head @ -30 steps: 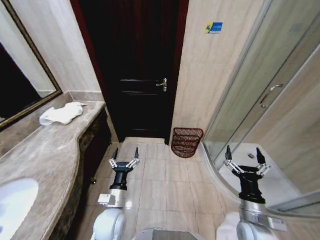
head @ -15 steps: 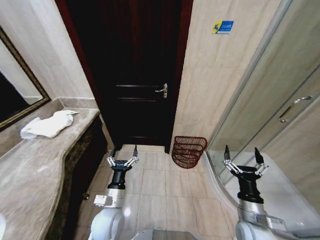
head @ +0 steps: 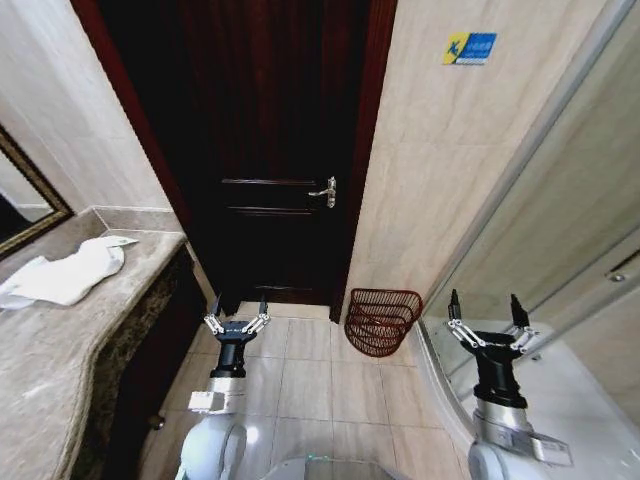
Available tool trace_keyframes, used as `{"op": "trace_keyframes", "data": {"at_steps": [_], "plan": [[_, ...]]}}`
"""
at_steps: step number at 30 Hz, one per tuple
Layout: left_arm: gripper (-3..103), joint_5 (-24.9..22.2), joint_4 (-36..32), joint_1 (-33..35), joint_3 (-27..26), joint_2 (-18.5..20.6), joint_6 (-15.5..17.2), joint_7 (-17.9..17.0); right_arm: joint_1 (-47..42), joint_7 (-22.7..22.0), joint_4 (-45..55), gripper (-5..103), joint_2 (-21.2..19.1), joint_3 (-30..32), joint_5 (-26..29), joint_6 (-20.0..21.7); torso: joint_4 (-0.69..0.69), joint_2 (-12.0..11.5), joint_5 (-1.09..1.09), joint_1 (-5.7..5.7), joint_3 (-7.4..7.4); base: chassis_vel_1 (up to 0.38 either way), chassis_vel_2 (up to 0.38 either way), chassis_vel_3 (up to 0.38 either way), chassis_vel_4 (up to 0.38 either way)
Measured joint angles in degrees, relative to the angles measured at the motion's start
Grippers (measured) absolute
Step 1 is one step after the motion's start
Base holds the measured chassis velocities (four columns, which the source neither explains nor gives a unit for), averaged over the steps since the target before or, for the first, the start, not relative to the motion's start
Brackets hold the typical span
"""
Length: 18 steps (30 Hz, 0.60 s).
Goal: Discard the used towel into the hamper.
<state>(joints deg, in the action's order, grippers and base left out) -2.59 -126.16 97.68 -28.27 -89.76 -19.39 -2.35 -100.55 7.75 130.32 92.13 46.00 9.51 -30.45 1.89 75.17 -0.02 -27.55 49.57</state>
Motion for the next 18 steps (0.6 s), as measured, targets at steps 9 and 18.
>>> {"op": "trace_keyframes", "data": {"at_steps": [9,18], "plan": [[100,-0.32,-0.55,0.19,0.17,-0.14,-0.07,-0.06,-0.15,-0.23,-0.62,100,0.0,0.48,0.14,-0.85,0.0,0.02,0.02,0.02,-0.01,0.019,-0.028,-0.02,0.02],[99,-0.47,-0.93,0.29,-0.03,-0.3,-0.17,-0.8,0.16,0.55,-0.73,100,0.0,0.46,-0.04,-0.87,0.01,0.01,0.02,-0.02,0.0,0.004,0.013,0.01,0.003]]}}
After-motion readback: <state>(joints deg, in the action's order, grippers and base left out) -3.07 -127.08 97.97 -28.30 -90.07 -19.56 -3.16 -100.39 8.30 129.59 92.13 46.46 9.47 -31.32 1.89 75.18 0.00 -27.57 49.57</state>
